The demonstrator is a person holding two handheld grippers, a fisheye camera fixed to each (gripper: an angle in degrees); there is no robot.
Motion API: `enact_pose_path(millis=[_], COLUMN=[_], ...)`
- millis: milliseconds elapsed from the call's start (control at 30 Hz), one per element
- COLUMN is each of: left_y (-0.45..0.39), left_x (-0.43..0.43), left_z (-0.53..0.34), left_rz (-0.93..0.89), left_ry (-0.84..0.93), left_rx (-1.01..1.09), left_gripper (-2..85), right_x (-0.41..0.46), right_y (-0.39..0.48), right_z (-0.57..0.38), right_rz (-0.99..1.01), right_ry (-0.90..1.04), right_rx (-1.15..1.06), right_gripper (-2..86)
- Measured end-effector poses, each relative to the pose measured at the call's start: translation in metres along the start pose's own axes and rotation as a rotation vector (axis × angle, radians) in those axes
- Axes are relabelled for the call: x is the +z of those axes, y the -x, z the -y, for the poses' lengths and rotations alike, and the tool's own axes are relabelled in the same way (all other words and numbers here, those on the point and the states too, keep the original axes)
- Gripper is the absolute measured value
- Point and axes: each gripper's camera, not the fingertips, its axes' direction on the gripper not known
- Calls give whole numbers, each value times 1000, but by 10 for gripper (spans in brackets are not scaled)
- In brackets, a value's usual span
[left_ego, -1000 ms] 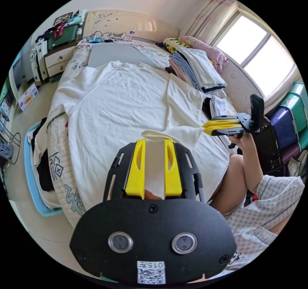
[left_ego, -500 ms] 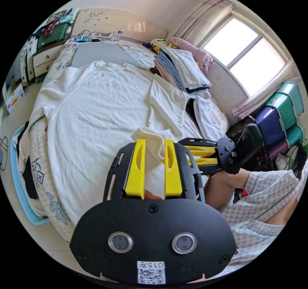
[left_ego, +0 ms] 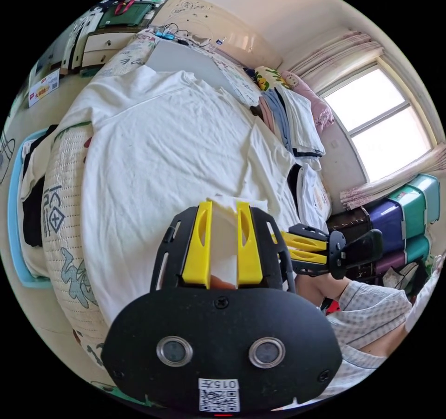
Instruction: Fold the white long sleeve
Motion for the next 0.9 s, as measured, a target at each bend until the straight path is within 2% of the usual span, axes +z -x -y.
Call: enact_pose_path(millis=[100, 233, 367, 500, 733, 900], left_y=[-3, -19, -52, -70, -74, -94], left_x=[-11, -52, -124, -155, -166, -189], left_z=[-4, -26, -70, -96, -112, -136], left_rz=[-21, -66, -11, 6, 7, -2], left_ry=[-29, -140, -242, -199, -128, -140], left_rx=[14, 87, 256, 420, 477, 513], left_gripper=[18, 3, -2, -3, -2, -3], right_x=[-15, -41, -66, -74, -71, -77], right_y=[-12, -30, -51, -59, -60, -74], right_z=[-5, -12, -14, -15, -6, -1], right_rz=[7, 69, 262, 345, 387, 506], right_ry=[-14, -85, -189, -200, -146, -158], right_rx=[-9, -27, -72, -137, -191, -180], right_gripper=[38, 35, 31, 27, 22, 19])
